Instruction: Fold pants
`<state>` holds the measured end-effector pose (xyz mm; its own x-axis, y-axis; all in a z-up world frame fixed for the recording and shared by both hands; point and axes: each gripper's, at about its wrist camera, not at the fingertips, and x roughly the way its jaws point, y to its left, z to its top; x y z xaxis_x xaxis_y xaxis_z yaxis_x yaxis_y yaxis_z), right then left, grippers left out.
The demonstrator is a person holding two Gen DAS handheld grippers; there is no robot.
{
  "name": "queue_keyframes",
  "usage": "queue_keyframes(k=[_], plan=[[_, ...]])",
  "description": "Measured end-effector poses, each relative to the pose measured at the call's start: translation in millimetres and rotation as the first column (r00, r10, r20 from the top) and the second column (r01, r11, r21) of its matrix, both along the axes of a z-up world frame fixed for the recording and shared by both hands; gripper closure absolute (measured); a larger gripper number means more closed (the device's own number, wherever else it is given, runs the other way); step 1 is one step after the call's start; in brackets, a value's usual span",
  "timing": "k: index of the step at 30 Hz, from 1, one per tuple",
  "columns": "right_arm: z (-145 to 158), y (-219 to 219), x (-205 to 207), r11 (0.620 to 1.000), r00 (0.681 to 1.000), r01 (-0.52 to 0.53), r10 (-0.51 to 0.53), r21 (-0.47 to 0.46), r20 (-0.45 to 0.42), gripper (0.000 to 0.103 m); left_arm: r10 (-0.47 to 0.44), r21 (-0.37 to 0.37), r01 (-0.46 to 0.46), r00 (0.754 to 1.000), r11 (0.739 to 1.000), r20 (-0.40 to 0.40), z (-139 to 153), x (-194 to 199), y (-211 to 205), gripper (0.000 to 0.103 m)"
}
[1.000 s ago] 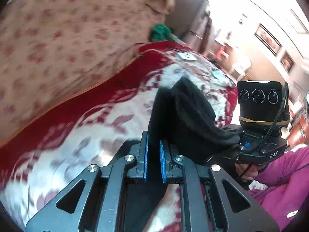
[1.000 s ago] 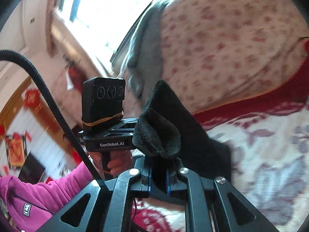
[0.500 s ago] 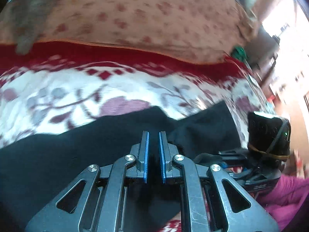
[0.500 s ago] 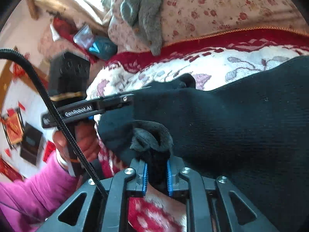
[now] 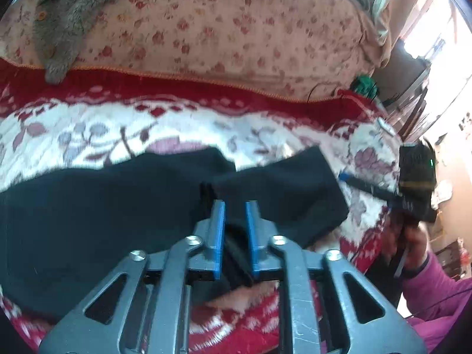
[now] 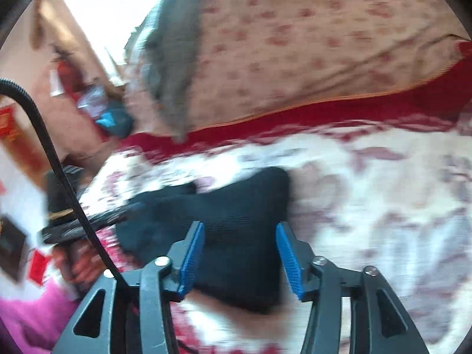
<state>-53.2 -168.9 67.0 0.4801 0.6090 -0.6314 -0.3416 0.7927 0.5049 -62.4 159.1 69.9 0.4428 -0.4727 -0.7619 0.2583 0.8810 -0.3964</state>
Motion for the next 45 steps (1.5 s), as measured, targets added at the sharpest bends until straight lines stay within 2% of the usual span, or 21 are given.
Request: queue_keyframes(k=[1, 2, 4, 6, 9, 12, 15, 16, 19, 22, 27, 30, 33, 37, 41, 45], plan=[[-5, -8, 6, 1.000, 1.000, 0.015, -0.015, 0.003, -0.017, 0.052, 0.000, -0.007, 0.000, 1.000, 1.000, -0.012, -4, -3, -2, 0.068], [-11, -15, 9, 1.000, 0.999, 0.020, -0.019, 0.016, -0.037, 0.051, 0.003, -0.029, -0.004, 1.000, 1.000, -0.030, -7, -6, -4, 0.066], [-23, -16, 23, 0.999, 0.996, 0.013, -0.008, 0.053, -0.094, 0.043, 0.012, -0.083, -0.016, 0.999, 0.996, -0.045, -9, -11, -5, 0.066], [-32, -11, 35, 0.994, 0.990, -0.005, 0.020, 0.112, -0.137, 0.042, 0.026, -0.148, -0.033, 0.998, 0.988, -0.049, -7, -14, -4, 0.064], [-35, -6, 40, 0.987, 0.990, -0.021, 0.043, 0.159, -0.135, 0.042, 0.056, -0.187, -0.065, 0.997, 0.980, -0.051, -4, -14, -6, 0.053], [-40, 10, 47, 0.989, 0.986, -0.055, 0.076, 0.139, -0.151, 0.044, 0.085, -0.126, -0.090, 0.995, 0.988, -0.045, -8, -13, -14, 0.052], [-44, 14, 50, 0.990, 0.990, -0.049, 0.065, 0.129, -0.125, 0.060, 0.131, -0.026, -0.133, 0.990, 0.991, -0.060, -23, -11, -21, 0.052], [-45, 12, 49, 0.991, 0.991, -0.046, 0.061, 0.127, -0.121, 0.063, 0.139, -0.010, -0.140, 0.988, 0.990, -0.062, -29, -10, -22, 0.052], [-49, 3, 49, 0.984, 0.991, -0.001, 0.024, 0.177, -0.128, 0.071, 0.154, -0.023, -0.155, 0.987, 0.988, -0.040, -37, -7, -24, 0.052], [-52, -6, 43, 0.976, 0.990, 0.063, -0.033, 0.211, -0.140, 0.074, 0.136, 0.009, -0.136, 0.991, 0.991, 0.002, -32, 4, -33, 0.070], [-61, -17, 32, 0.951, 0.978, 0.146, -0.097, 0.272, -0.186, 0.074, 0.122, 0.042, -0.122, 0.993, 0.992, -0.002, -39, 11, -37, 0.074], [-61, -15, 31, 0.961, 0.980, 0.143, -0.104, 0.238, -0.169, 0.072, 0.140, 0.044, -0.140, 0.990, 0.989, 0.005, -44, 6, -32, 0.074], [-53, -10, 34, 0.976, 0.982, 0.135, -0.109, 0.169, -0.155, 0.062, 0.167, 0.025, -0.166, 0.986, 0.986, -0.008, -44, 2, -27, 0.074], [-28, -10, 28, 0.987, 0.986, 0.152, -0.147, 0.050, -0.082, 0.059, 0.188, 0.069, -0.188, 0.982, 0.980, 0.013, -35, -9, -23, 0.074], [-1, -2, 21, 0.992, 0.992, 0.127, -0.126, 0.026, -0.016, 0.059, 0.230, 0.087, -0.231, 0.973, 0.969, 0.017, -29, -23, -7, 0.074], [18, 22, 17, 0.997, 0.997, 0.071, -0.072, 0.019, 0.039, 0.054, 0.332, 0.109, -0.333, 0.943, 0.937, 0.024, -22, -39, 20, 0.073]])
